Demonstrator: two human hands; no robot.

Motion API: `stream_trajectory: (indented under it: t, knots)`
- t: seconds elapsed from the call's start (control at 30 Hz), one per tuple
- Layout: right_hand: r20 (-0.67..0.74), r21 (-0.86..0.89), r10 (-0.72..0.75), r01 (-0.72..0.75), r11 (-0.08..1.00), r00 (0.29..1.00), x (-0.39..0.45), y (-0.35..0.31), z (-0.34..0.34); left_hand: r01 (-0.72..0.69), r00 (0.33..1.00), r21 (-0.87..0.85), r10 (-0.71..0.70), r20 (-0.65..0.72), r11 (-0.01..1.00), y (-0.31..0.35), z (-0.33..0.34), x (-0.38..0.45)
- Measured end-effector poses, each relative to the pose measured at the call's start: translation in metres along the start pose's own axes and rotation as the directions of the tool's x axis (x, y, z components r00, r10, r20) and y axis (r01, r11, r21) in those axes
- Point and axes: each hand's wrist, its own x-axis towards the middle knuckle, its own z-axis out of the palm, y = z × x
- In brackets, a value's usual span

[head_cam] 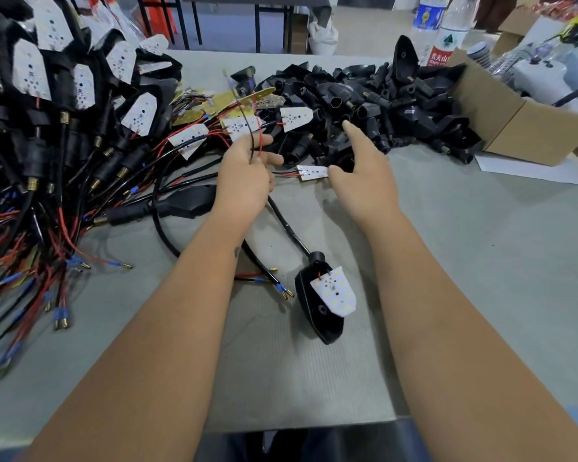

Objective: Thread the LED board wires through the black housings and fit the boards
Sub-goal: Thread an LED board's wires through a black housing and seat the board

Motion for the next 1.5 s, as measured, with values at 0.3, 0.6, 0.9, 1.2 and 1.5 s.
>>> stream_trajectory:
  t: [0.3, 0.6, 0.9, 1.2, 1.5]
  knots:
    - [-0.23, -0.217, 0.072, -0.123, 0.968, 0.971, -0.001, -0.001, 0.001, -0.057, 0.998, 0.052, 0.056, 0.028, 0.997, 0.004, 0.0, -0.003]
    - [-0.088, -0.311, 0.231, -0.247, 0.918, 0.969, -0.001, -0.002, 0.001, -0.015, 1.0, 0.176, 0.012, 0.017, 0.984, 0.0, 0.007, -0.003]
    - [0.036, 0.402, 0.222, -0.218, 0.889, 0.974, 0.003, -0.013, 0.017, -0.094, 0.995, 0.183, 0.089, 0.037, 0.979, 0.003, 0.005, -0.01]
    - [0.201, 0.921, 0.271, -0.276, 0.276, 0.941, 0.002, -0.02, 0.007, -0.13, 0.989, 0.149, 0.118, 0.089, 0.98, 0.004, 0.007, -0.012]
    - [0.254, 0.942, 0.241, -0.296, 0.157, 0.937, 0.0, -0.019, 0.008, -0.191, 0.978, 0.182, 0.17, 0.123, 0.965, 0.003, 0.007, -0.013]
